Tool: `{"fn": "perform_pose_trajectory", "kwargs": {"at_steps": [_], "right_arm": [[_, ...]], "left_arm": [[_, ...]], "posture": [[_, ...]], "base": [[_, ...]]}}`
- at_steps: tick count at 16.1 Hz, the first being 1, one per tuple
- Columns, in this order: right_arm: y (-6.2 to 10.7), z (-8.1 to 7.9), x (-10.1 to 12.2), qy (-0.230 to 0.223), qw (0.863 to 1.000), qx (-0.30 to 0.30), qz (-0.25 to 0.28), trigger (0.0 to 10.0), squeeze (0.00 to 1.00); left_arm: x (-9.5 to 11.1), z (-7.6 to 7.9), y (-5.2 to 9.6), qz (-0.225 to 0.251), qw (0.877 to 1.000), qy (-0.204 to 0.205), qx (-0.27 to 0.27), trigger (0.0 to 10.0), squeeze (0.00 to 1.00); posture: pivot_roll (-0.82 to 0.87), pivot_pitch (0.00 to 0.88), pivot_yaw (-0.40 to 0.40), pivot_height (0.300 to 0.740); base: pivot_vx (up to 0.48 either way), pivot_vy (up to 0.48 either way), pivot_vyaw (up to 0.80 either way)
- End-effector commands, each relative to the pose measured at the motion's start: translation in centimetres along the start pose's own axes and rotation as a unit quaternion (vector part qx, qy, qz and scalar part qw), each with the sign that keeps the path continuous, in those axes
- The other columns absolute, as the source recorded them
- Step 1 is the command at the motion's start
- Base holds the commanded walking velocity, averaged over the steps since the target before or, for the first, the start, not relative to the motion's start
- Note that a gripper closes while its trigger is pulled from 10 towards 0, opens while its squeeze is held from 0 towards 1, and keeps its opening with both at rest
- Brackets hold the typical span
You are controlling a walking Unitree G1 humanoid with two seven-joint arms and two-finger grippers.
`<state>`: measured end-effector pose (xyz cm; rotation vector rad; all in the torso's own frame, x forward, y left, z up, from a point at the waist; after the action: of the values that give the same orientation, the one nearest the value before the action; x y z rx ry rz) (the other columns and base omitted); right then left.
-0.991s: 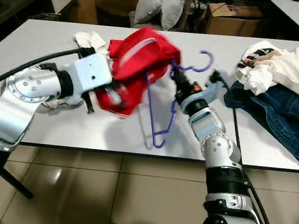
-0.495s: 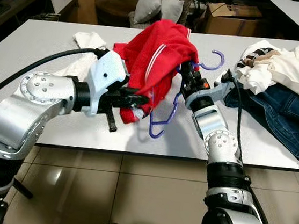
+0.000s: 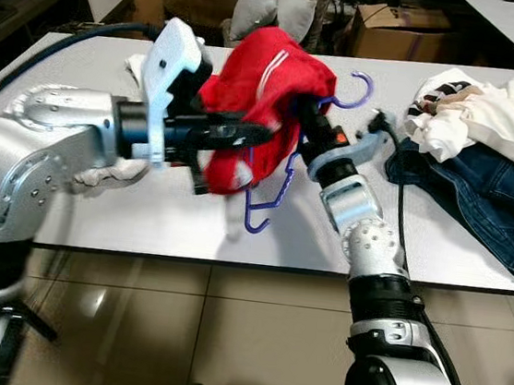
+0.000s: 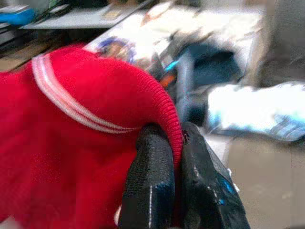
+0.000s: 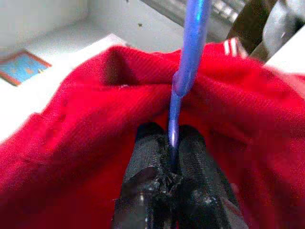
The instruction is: Hang hanger
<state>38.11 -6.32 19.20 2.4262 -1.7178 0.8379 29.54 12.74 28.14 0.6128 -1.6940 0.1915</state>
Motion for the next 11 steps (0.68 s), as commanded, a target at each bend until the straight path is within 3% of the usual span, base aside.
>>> {"fn": "perform_pose_trajectory", "kwargs": {"at_steps": [1,3,5,7,11], "right_arm": [[-2.4,-6.3,-4.1,-0.105,0.990,0.092,-0.022,10.0,0.00],[-2.0,-6.6,-3.8,-0.133,0.984,0.111,-0.029,10.0,0.00],[-1.9,-6.2,-3.1,-0.115,0.987,0.107,-0.020,10.0,0.00],[-2.3,-5.5,-2.0,-0.067,0.994,0.089,0.014,10.0,0.00],[-3.2,-5.4,-1.7,-0.081,0.993,0.077,0.048,10.0,0.00]], "left_arm": [[-0.8,-0.8,0.1,-0.023,0.999,-0.009,0.033,0.0,0.00],[-2.8,-2.4,0.7,-0.085,0.990,-0.061,0.090,0.0,0.00],[-3.2,-2.0,1.2,-0.091,0.992,-0.044,0.077,0.0,0.00],[-2.6,-0.3,1.5,-0.072,0.997,-0.005,0.013,0.0,0.00],[-1.7,2.9,1.4,-0.044,0.993,0.046,-0.102,0.0,0.00]], "posture": [[0.11,0.000,0.077,0.740],[0.11,0.000,0.078,0.740],[0.10,0.000,0.079,0.740],[0.11,0.000,0.072,0.740],[0.13,0.000,0.062,0.740]], "base": [[0.000,0.000,0.00],[0.000,0.000,0.00],[0.000,0.000,0.00],[0.000,0.000,0.00],[0.000,0.000,0.00]]}}
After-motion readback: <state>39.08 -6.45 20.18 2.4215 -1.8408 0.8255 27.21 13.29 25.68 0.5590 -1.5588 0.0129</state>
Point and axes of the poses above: a point about 5 cm out from each wrist's last joint towards the gripper, its own y axis pointing back from the gripper into the wrist, its own x axis along the axis of the wrist's last joint, z = x × y, the point moved 2 cm from there along -y, pointing out of the wrist towards the gripper, and after that the axes turned 1 degree about -y, right-handed, at the moved point
